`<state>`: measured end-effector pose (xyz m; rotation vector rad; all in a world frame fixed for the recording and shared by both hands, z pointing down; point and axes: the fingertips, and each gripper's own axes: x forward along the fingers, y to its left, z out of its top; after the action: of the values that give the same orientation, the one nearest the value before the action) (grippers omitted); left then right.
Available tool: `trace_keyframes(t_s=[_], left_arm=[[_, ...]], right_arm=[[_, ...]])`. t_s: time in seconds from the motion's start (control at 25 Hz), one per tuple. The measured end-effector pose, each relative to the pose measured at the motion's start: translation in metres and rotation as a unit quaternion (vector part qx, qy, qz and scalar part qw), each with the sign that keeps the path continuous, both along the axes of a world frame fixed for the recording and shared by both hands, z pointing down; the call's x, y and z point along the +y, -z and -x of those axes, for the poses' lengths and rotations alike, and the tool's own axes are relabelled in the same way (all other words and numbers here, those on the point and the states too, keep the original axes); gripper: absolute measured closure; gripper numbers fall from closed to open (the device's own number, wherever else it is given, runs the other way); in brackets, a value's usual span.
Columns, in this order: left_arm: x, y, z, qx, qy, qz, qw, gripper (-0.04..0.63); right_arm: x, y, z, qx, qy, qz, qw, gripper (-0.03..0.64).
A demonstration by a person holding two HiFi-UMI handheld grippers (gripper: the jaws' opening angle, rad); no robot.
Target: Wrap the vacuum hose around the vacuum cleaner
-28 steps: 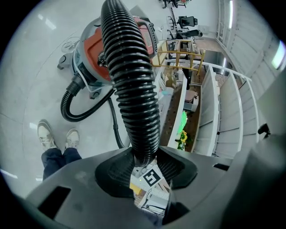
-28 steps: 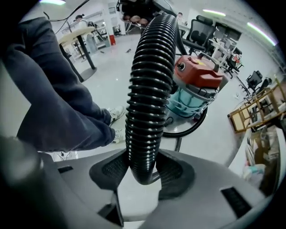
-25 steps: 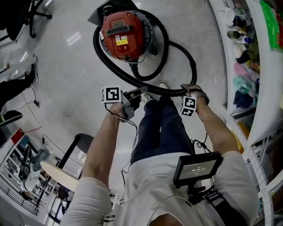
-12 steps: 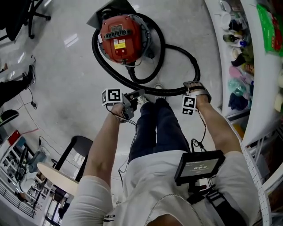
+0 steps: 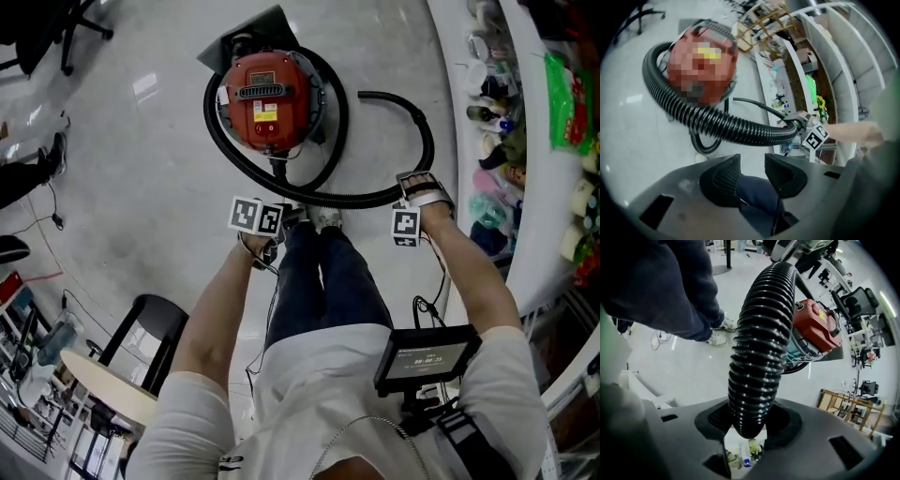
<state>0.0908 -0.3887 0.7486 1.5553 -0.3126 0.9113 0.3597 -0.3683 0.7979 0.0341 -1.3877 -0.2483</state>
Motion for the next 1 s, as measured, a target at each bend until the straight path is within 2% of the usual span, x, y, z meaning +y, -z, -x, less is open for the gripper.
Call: trace_keyframes(t_s=[0.08,0.2,0.24,0.36,0.44,0.48,0.6,0.68,0.84,0.92,1.0], left_arm=[[-0.017,0.008,-0.002,0.003,-0.069,-0.073,0.995,0.437],[-0.03,0.019,0.0,0.005,-0.172,-0.169,0.9705,0.436],[-0.03,0.023,0.001,0.01,-0.196,-0.184,0.9631,0.437],[-0.032,0.034,-0.001,0.029,-0.249,-0.197,0.9477,0.437],[-0.035,0.039,-0.003,0.035,-0.283,-0.218,0.9332,0.437],[-0.038,0.041,-0.003,0.032,-0.3,-0.238,0.9232,0.437],[-0.057,0.044,-0.007,0.014,-0.342,-0.325,0.8818,0.436],[-0.065,0.047,-0.019,0.017,-0.363,-0.361,0.8585,0.434],[-0.06,0.042,-0.041,0.024,-0.422,-0.361,0.8311,0.43],[-0.054,0.048,-0.055,0.045,-0.442,-0.352,0.8235,0.418],[-0.056,0.06,-0.071,0.069,-0.445,-0.353,0.8197,0.39]], right_arm=[[-0.013,0.001,-0.001,0.02,0.011,-0.008,1.0,0.449],[-0.031,0.006,0.003,0.041,0.015,-0.016,0.999,0.449],[-0.034,0.008,0.005,0.045,0.017,-0.016,0.999,0.449],[-0.046,0.018,0.008,0.057,0.024,-0.018,0.998,0.449],[-0.051,0.024,0.009,0.065,0.025,-0.02,0.997,0.449],[-0.052,0.027,0.01,0.067,0.024,-0.02,0.997,0.449],[-0.053,0.037,0.014,0.073,0.023,-0.022,0.997,0.449],[-0.056,0.045,0.016,0.078,0.023,-0.024,0.996,0.449],[-0.06,0.064,0.009,0.101,0.02,-0.03,0.994,0.449],[-0.063,0.075,0.003,0.107,0.017,-0.033,0.994,0.449],[-0.072,0.084,0.001,0.108,0.016,-0.038,0.993,0.449]])
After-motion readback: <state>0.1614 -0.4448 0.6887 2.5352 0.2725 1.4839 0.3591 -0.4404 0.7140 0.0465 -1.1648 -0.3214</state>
